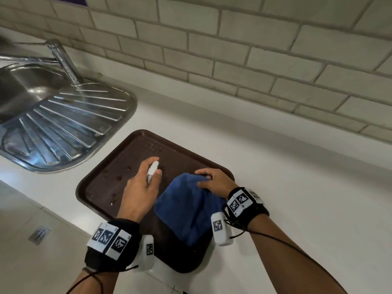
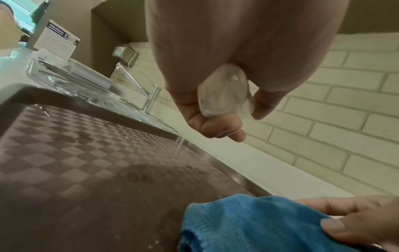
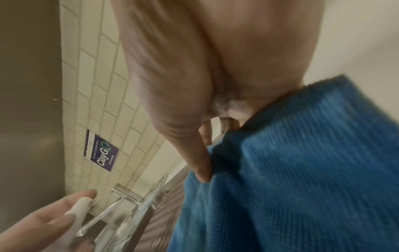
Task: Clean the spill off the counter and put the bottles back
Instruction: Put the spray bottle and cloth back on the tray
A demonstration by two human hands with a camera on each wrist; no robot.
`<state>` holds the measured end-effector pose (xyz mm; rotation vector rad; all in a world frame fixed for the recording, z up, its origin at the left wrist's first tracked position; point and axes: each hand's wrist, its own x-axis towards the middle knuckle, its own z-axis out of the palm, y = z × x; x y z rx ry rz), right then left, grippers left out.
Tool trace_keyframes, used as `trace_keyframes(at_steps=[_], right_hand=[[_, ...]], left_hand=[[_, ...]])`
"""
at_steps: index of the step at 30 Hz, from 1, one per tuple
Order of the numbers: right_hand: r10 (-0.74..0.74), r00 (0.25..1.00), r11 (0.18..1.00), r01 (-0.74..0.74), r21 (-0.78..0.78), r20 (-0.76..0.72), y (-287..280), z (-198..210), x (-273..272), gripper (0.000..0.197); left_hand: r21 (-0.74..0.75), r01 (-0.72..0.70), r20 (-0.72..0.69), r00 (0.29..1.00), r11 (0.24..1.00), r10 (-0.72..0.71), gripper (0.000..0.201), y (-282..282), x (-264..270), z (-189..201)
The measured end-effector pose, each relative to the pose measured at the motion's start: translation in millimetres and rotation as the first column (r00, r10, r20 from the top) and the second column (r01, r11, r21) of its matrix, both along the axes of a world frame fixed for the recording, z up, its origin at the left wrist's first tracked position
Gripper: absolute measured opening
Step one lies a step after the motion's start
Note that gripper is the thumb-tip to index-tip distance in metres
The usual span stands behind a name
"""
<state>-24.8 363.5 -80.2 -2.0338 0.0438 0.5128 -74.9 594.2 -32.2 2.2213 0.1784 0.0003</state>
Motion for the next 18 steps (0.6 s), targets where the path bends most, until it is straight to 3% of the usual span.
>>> trace_keyframes(at_steps=[4, 8, 12, 18], right_hand=[[-0.058, 0.996, 0.998, 0.058, 0.003, 0.071, -5, -2, 4, 0.043], [-0.091, 0.988, 0.996, 0.088, 0.03, 0.126, -6, -2, 0, 0.044], [-0.091, 0.991, 0.988, 0.077, 0.136, 0.101, -9, -3, -4, 0.045], [-0.183, 0.981, 0.96, 0.164, 0.226, 0.067, -24, 4, -8, 0.04]], left_hand=[[0.013, 0.024, -0.033, 0.999, 1.0, -0.024, 0.042, -3, 19, -6], [0.026, -0.002, -0.059, 0.998, 1.0, 0.004, 0.03, 2, 43, -20], [0.02, 0.02, 0.036, 0.999, 1.0, -0.021, 0.014, 2, 60, -22], [0.033, 0.002, 0.101, 0.995, 0.999, -0.006, 0.017, -1, 77, -27]])
